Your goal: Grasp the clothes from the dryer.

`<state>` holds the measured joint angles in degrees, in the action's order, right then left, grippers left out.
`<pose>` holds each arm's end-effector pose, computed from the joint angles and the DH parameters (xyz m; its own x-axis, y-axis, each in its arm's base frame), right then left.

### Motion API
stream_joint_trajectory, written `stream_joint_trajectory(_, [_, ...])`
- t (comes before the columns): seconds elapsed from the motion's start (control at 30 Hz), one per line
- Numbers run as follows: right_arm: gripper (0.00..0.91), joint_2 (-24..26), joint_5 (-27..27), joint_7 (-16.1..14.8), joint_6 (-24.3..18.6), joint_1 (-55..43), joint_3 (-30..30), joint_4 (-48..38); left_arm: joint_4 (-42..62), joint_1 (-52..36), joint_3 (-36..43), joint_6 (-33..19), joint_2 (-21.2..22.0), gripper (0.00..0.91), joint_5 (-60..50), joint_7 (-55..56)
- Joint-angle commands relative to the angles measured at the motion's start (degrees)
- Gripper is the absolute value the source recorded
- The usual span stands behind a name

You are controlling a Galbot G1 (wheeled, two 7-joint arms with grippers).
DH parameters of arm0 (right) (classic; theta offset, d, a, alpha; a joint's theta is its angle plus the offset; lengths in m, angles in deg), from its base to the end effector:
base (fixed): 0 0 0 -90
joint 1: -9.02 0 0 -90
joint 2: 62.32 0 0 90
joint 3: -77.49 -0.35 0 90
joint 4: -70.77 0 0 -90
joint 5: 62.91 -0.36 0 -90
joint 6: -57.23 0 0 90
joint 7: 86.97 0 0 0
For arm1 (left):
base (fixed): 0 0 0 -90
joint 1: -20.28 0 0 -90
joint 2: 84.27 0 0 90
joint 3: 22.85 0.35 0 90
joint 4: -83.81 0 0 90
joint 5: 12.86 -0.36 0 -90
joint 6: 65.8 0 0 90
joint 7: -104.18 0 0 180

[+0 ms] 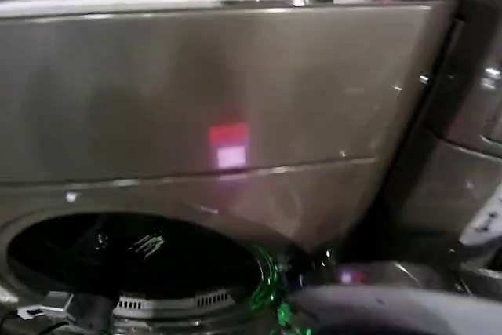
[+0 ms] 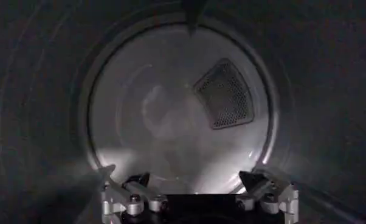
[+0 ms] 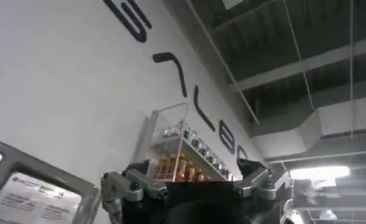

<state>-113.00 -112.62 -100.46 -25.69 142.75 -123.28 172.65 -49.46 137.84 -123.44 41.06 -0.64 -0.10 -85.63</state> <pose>-0.0935 -0.4296 0.0830 -0.5017 0.5464 -0.6706 0.8180 0.5519 -0.1623 0.1834 0.0593 -0.2054 -0.9927 0.1206 -0.0011 0.1206 0.9922 -0.0308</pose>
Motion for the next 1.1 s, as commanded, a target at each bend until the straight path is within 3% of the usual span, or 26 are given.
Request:
stream_joint_trajectory(0.03, [0.907,0.4,0.0,0.3,0.2,1.9,-2.3,-0.3,6.8,-7.7,2.6,-1.6,-3.3,0.907,1.5,0.6])
stream_joint_trajectory(0.33, [0.907,0.2,-0.1,1.2,2.0,5.1,-5.9,-0.3,24.4,-25.9,7.2,-4.3,-6.5,0.907,4.4,3.6])
stream_joint_trajectory(0.77, [0.907,0.1,0.0,1.7,3.1,6.1,-7.0,0.4,46.8,-46.1,11.2,-5.7,-1.9,0.907,2.7,5.8])
stream_joint_trajectory(1.1, [0.907,0.1,0.1,1.4,3.1,6.1,-7.3,-0.1,61.0,-55.3,13.9,-7.4,-0.9,0.907,0.2,5.5])
